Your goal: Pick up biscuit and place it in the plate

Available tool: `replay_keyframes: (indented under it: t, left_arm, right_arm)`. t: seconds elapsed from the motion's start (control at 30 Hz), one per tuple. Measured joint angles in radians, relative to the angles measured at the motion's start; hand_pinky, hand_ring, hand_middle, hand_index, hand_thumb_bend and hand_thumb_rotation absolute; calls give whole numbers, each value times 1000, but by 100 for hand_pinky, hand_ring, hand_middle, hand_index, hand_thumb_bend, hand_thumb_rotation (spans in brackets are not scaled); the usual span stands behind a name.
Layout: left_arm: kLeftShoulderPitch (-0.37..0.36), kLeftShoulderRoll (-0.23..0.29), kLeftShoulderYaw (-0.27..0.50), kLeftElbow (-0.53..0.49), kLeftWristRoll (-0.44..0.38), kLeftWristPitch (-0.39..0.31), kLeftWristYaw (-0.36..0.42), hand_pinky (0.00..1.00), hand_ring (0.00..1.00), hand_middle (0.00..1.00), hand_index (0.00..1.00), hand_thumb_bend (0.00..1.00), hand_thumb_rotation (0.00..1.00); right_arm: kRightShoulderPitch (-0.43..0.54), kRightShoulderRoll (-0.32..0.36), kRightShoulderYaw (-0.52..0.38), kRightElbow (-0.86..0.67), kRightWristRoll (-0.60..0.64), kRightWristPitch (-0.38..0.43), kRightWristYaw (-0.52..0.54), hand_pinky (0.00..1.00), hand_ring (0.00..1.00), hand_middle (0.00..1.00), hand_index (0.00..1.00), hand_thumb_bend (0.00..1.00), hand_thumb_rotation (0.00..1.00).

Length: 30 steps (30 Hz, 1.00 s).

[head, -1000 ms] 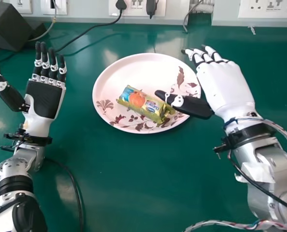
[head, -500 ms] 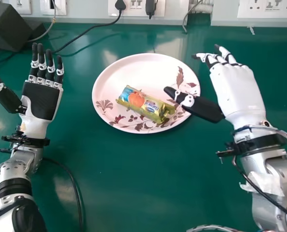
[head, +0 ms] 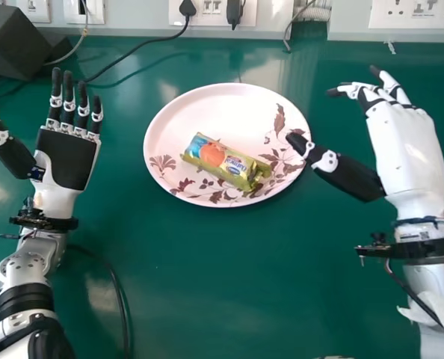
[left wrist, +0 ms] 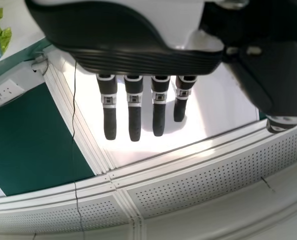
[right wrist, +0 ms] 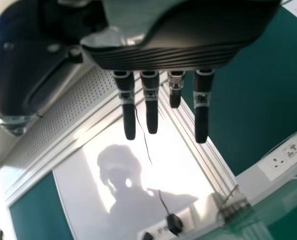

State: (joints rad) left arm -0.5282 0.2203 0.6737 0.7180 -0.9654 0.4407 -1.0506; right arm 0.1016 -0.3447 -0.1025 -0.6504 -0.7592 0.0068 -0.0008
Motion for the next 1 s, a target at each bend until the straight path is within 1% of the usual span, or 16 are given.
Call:
replay_keyframes:
  t: [0.1, 0.23, 0.37, 0.5, 0.57, 0.7, 0.8, 0.9, 1.0]
  left_arm:
    - [2, -7, -8, -12, 3, -3, 14, 72, 81, 86, 95, 83, 38]
    - [2, -19, -10, -29, 3, -2, 39, 71, 81, 86, 95, 82, 39]
    - [4, -22, -13, -37, 1, 22, 53, 69, 80, 85, 96, 82, 40]
    - [-1, -17, -14, -28, 0, 47, 53, 65, 78, 84, 96, 82, 39]
    - [-2, -18, -15, -27, 1, 48, 58, 64, 78, 84, 96, 83, 39]
    - [-2, -20, -21, -28, 3, 43, 64, 65, 79, 85, 96, 83, 38]
    - [-3, -24, -29, -28, 5, 37, 65, 66, 80, 87, 96, 84, 38]
    - [-4, -30, -37, -32, 9, 36, 67, 67, 81, 90, 97, 84, 40]
    - [-2, -41, -45, -46, 9, 36, 87, 66, 81, 90, 97, 83, 40]
  right_arm:
    - [39, 16, -29, 2, 49, -50, -47, 59, 71, 84, 77, 98, 72]
    - [62, 22, -56, 7, 68, -79, -76, 59, 71, 85, 79, 100, 72]
    - [78, 34, -61, 1, 68, -73, -76, 60, 72, 85, 80, 99, 74]
    - [90, 45, -63, -30, 68, -63, -66, 60, 71, 85, 79, 98, 74]
    - [96, 56, -68, -51, 68, -55, -59, 60, 71, 85, 79, 97, 74]
    - [112, 72, -80, -72, 79, -52, -55, 61, 72, 85, 78, 95, 74]
    - [121, 81, -92, -84, 95, -50, -49, 62, 72, 85, 77, 93, 75]
    - [137, 93, -107, -95, 120, -50, -43, 63, 73, 84, 76, 93, 75]
    - [153, 105, -124, -113, 134, -50, -43, 63, 73, 84, 77, 93, 74]
